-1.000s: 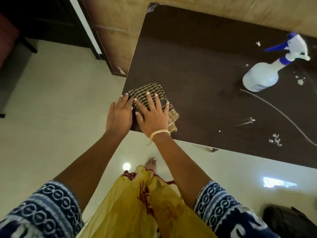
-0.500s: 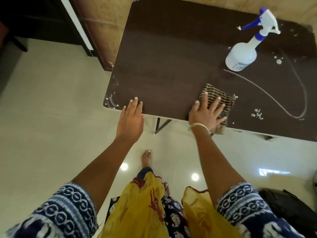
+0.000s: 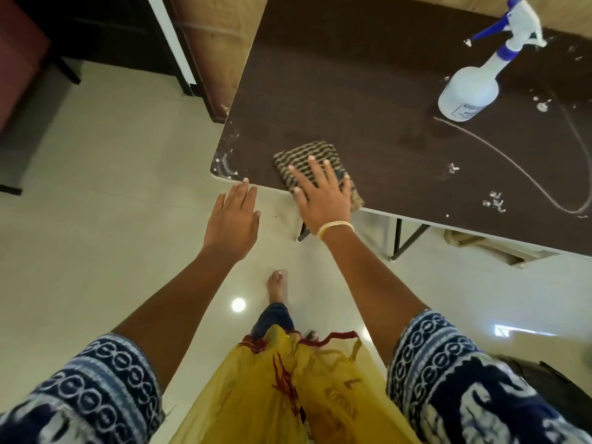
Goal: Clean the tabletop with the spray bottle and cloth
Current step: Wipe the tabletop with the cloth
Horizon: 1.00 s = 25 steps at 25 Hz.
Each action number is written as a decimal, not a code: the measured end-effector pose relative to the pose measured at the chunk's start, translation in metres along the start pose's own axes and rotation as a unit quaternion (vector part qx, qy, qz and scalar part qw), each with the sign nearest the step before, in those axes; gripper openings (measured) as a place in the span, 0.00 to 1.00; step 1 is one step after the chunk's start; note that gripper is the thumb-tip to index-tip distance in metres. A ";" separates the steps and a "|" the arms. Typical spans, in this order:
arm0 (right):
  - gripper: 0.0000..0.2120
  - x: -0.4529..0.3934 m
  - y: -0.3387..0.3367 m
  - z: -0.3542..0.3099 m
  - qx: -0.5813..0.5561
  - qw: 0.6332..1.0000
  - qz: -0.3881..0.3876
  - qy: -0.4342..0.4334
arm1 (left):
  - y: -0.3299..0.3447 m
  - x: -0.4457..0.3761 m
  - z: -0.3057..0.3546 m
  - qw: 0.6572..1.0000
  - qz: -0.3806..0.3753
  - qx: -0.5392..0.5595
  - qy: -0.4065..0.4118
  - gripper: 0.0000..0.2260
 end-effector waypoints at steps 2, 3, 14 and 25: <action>0.23 0.012 -0.003 0.039 -0.030 0.995 0.014 0.093 | -0.003 -0.004 0.011 1.000 0.002 0.011 0.010 0.24; 0.24 0.020 -0.004 0.060 -0.041 0.989 0.018 0.142 | -0.004 -0.006 0.019 1.000 0.002 0.017 0.019 0.24; 0.24 -0.024 -0.013 0.033 -0.024 0.988 -0.019 0.152 | -0.024 -0.076 0.084 0.997 0.005 0.003 0.083 0.23; 0.25 -0.022 -0.038 0.246 -0.059 0.931 0.005 0.361 | -0.033 -0.169 0.150 0.991 -0.027 -0.003 0.134 0.23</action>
Point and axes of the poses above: each hand's wrist, its own x-axis away from the middle knuckle, its own y-axis out of the palm, z = x × y, the point moved 4 cm from there along -x, towards the middle knuckle, and after that the axes turned 7 degrees about x, right-handed, at the moved point
